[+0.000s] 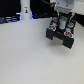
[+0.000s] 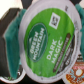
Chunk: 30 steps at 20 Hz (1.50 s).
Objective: Open the kcup holder, insert the kcup into the holder, and close the kcup holder
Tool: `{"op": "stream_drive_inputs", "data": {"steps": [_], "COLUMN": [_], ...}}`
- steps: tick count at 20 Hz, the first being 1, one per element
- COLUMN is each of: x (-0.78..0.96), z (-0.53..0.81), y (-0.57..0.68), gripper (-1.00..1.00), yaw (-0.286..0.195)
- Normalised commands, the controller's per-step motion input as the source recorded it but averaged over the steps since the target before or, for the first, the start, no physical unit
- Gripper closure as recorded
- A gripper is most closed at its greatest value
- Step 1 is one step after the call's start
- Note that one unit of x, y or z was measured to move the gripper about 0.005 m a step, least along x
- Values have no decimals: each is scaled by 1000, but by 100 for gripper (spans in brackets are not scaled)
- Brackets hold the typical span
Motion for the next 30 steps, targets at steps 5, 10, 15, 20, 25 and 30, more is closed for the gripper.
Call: {"op": "stream_drive_inputs", "data": {"steps": [5, 10, 15, 20, 25, 30], "x": [-18, -150, -126, 3, 18, 16], "z": [77, 162, 31, 49, -104, -49], "y": [-33, -209, -168, -157, -51, -81], "gripper": [100, 100, 100, 100, 100, 100], "yaw": [-9, -11, -8, -13, -10, -10]}}
